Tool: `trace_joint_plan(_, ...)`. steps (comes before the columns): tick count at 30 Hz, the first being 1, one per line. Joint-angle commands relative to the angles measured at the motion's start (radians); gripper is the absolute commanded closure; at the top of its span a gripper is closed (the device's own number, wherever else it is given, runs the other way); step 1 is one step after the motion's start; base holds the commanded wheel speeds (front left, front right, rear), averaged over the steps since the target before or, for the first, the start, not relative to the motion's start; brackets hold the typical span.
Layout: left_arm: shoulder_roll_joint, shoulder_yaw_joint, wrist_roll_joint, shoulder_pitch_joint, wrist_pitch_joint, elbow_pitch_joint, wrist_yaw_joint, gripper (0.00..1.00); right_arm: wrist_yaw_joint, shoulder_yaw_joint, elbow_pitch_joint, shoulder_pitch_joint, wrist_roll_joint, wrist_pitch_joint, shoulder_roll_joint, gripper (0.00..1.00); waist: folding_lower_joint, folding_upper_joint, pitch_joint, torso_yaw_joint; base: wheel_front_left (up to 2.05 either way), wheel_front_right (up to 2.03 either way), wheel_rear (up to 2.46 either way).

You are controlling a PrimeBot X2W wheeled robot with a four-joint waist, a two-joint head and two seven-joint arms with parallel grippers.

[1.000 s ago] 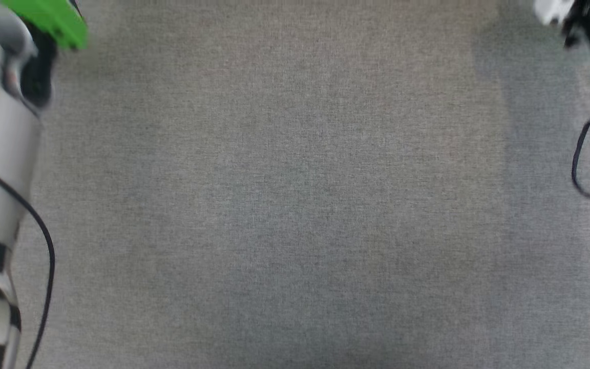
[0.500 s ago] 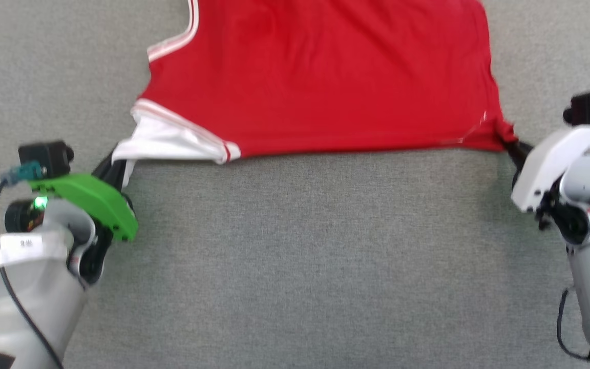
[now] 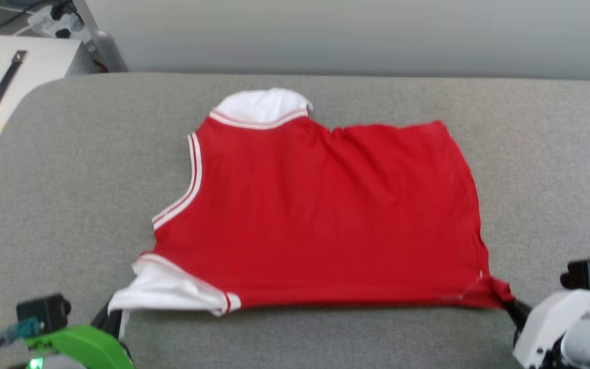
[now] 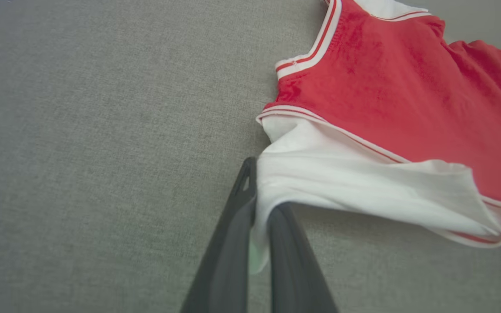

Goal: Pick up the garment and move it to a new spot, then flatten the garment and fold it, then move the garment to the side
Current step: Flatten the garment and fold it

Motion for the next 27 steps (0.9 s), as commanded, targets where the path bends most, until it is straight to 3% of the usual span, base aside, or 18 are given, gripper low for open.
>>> trace_joint_plan(1,0.041,0.027,-0.014,0.043,-0.001,-0.013,0.041,1.00,-0.011,-0.037,-0.011,0.040,-0.017,0.005,-0.014,1.00,0.0001,0.0000,-0.039,0.006,0.00,0.00,0.00)
trace_joint_plan(5,0.072,0.026,-0.038,0.159,0.017,-0.120,0.111,1.00,-0.011,-0.073,-0.062,0.144,-0.026,0.031,0.026,1.00,0.0001,0.0000,-0.063,0.007,0.00,0.00,0.00)
trace_joint_plan(14,0.125,0.022,-0.085,0.316,0.066,-0.284,0.213,1.00,-0.011,-0.121,-0.147,0.315,-0.036,0.094,0.089,1.00,0.0001,0.0000,-0.090,0.004,0.00,0.00,0.00)
trace_joint_plan(19,0.153,0.005,-0.066,0.275,0.113,-0.323,0.211,1.00,-0.011,-0.113,-0.170,0.304,-0.059,0.108,0.097,1.00,0.0001,0.0000,-0.081,0.004,0.00,0.00,0.00)
trace_joint_plan(27,0.144,-0.050,-0.012,0.072,0.229,-0.258,0.136,1.00,-0.011,-0.058,-0.165,0.170,-0.101,0.128,0.076,1.00,0.0001,0.0000,-0.036,-0.006,0.00,0.00,0.00)
